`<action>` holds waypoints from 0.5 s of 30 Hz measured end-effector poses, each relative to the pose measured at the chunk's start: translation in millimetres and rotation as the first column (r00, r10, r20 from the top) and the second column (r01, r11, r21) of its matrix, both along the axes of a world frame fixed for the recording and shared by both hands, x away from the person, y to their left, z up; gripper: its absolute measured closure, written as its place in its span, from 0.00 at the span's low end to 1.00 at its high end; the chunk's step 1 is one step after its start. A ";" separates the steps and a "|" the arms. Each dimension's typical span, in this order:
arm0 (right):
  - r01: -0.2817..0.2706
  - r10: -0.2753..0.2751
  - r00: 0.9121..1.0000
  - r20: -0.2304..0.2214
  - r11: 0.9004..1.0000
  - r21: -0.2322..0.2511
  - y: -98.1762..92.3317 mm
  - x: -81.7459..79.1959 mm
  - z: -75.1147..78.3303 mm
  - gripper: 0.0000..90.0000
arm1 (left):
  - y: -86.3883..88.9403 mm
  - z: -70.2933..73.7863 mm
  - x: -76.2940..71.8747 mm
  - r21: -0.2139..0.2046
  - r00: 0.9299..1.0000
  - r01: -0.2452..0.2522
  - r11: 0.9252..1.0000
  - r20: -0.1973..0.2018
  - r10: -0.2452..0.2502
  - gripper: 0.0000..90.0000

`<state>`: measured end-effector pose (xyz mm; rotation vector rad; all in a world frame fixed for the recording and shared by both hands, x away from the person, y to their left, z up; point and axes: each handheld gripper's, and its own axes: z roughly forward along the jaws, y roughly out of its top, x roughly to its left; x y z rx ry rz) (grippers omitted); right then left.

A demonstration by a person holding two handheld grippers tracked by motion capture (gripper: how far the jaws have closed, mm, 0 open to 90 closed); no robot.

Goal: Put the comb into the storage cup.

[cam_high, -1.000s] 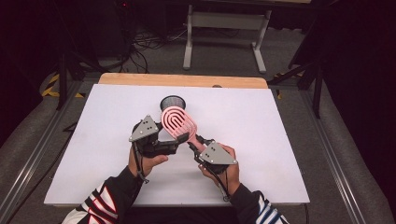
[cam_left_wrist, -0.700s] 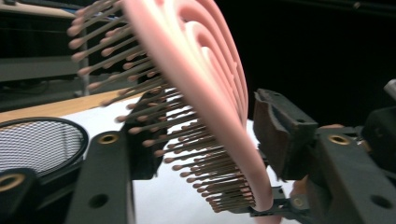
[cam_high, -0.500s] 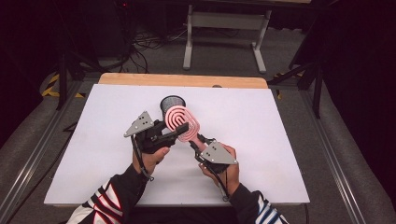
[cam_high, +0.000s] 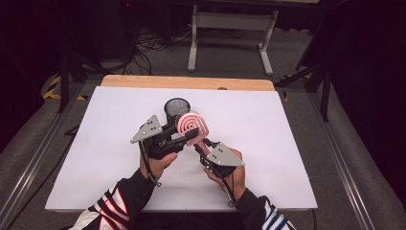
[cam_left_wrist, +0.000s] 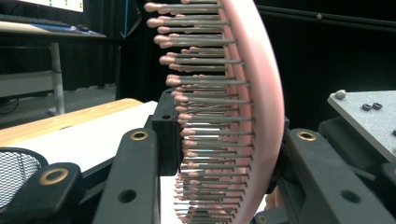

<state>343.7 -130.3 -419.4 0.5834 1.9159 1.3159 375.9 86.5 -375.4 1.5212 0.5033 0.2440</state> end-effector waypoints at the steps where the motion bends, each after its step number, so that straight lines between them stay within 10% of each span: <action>1: -0.012 0.012 1.000 -0.013 1.000 -0.007 0.6 0.4 0.3 0.76 | 0.4 0.2 0.0 0.006 1.000 -0.004 1.000 0.002 0.004 0.69; 15: -0.076 0.077 0.997 -0.015 0.997 0.028 0.7 -7.8 5.0 0.54 | 14.7 -2.5 2.8 0.032 0.999 -0.034 0.999 0.002 0.034 0.69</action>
